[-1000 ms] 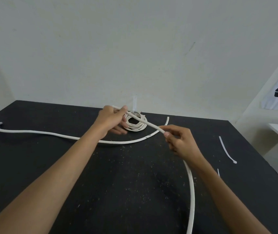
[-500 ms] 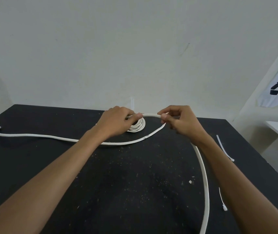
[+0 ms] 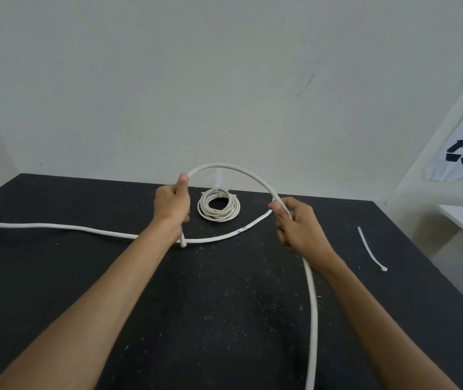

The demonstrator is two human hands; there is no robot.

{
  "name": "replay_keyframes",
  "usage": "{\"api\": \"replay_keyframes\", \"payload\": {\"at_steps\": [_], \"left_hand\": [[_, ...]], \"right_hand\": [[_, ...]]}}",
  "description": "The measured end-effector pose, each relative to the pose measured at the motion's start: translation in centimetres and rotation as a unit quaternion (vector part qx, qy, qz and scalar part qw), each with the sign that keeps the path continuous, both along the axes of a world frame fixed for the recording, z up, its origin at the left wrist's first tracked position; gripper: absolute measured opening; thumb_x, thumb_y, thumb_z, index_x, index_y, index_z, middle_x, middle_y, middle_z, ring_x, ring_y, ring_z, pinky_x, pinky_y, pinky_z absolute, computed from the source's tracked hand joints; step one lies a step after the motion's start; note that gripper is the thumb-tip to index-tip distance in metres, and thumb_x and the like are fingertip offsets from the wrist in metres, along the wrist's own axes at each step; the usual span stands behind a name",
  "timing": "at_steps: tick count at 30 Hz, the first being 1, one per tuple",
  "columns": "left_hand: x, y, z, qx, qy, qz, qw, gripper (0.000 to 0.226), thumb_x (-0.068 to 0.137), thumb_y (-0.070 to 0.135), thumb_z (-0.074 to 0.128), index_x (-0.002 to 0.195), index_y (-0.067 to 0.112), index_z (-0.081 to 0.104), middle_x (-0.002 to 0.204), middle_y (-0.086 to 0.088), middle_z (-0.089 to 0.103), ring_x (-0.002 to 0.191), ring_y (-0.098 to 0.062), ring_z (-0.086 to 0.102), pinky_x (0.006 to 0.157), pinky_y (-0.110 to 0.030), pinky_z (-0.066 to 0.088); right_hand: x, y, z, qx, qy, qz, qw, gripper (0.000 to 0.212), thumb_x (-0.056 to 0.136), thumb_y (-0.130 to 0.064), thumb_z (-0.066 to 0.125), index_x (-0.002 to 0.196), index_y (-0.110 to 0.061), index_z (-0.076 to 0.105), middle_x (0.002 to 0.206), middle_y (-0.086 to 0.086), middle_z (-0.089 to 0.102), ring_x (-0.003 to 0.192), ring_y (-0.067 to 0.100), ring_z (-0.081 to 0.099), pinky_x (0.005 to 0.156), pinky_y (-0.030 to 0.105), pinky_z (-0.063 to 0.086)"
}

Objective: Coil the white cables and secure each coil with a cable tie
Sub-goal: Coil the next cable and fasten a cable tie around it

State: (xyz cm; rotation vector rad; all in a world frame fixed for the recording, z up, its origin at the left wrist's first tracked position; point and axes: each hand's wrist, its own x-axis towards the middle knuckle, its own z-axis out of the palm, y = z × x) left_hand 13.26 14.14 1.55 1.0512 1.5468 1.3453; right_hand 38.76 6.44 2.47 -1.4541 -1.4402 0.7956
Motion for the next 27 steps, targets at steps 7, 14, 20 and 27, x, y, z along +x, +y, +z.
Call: {"api": "replay_keyframes", "payload": {"at_steps": [7, 14, 20, 27], "left_hand": [[1.5, -1.3, 1.0, -0.059, -0.257, -0.095, 0.960, 0.039, 0.112, 0.039, 0.050, 0.079, 0.018, 0.050, 0.053, 0.008, 0.026, 0.039, -0.008, 0.020, 0.035, -0.021, 0.019], [-2.8, -0.4, 4.8, -0.114, -0.137, -0.300, 0.937, 0.039, 0.107, 0.035, 0.038, 0.085, 0.012, 0.062, 0.055, 0.005, 0.034, 0.038, -0.010, 0.027, 0.038, -0.020, 0.025], [-0.8, -0.8, 6.1, -0.055, -0.082, -0.256, 0.962, 0.043, 0.110, 0.038, 0.054, 0.071, 0.025, 0.042, 0.053, 0.010, 0.022, 0.037, -0.005, 0.017, 0.035, -0.018, 0.013], [4.0, -1.5, 5.4, -0.004, -0.398, -0.087, 0.913, 0.045, 0.107, 0.028, 0.057, 0.066, 0.023, 0.040, 0.049, 0.010, 0.023, 0.035, -0.007, 0.018, 0.034, -0.020, 0.015]], "right_hand": [[1.2, 0.6, 0.9, 0.019, -0.005, -0.024, 1.000, 0.024, 0.112, -0.028, 0.055, 0.098, -0.011, 0.065, 0.058, -0.001, 0.041, 0.040, 0.016, 0.036, 0.040, 0.024, 0.030], [5.0, -0.3, 2.8, -0.012, -0.054, 0.047, 0.997, 0.024, 0.112, -0.033, 0.055, 0.115, -0.028, 0.078, 0.059, -0.001, 0.031, 0.045, 0.019, 0.030, 0.046, 0.025, 0.026], [2.9, -0.1, 3.2, -0.009, -0.001, 0.066, 0.998, 0.025, 0.113, -0.032, 0.055, 0.122, -0.024, 0.077, 0.062, -0.002, 0.029, 0.046, 0.017, 0.028, 0.045, 0.022, 0.023], [-1.9, 0.5, 1.8, 0.017, 0.183, -0.017, 0.983, 0.023, 0.110, -0.025, 0.058, 0.114, -0.006, 0.072, 0.057, -0.007, 0.034, 0.043, 0.013, 0.030, 0.043, 0.023, 0.024]]}}
